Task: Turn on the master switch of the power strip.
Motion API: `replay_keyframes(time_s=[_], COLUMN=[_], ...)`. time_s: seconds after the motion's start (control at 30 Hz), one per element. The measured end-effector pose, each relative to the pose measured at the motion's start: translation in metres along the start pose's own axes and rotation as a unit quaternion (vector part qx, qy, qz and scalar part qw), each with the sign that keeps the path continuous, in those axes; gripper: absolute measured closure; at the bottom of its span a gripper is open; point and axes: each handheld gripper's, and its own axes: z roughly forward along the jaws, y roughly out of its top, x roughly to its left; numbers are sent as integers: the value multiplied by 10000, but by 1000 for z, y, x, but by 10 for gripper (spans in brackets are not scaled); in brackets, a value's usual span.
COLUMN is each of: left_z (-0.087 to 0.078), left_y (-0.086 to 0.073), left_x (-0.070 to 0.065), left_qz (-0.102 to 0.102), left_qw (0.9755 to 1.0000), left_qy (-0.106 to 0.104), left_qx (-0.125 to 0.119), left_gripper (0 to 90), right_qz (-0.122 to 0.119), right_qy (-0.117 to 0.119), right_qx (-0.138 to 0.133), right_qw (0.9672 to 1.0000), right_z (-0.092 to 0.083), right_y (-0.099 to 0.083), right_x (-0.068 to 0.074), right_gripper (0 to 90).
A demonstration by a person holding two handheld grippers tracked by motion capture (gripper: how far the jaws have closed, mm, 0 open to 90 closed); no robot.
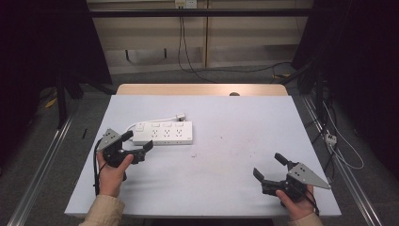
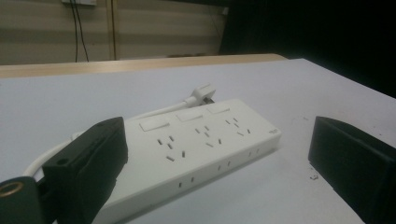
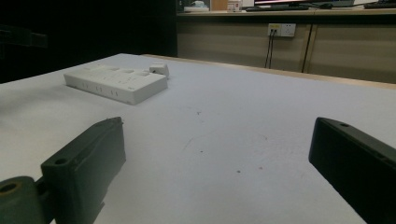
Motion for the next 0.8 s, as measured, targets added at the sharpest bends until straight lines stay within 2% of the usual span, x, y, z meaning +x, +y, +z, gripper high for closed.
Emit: replay_keyframes(time_s=[0.3, 0.8], left_z=[7, 18], left_y=[6, 12], left_x=[6, 13], left_qz=[75, 11], left_qw=[9999, 9998], left_qy=[106, 172], left_qx=[53, 112], left_gripper=[53, 62], right_qz=[5, -2], right_qy=[-55, -33], right_qx=[-28, -22], right_qw=[10000, 10000], right_z=[-2, -2], right_y=[0, 0], right_x=[-1, -2], right_gripper=[33, 33])
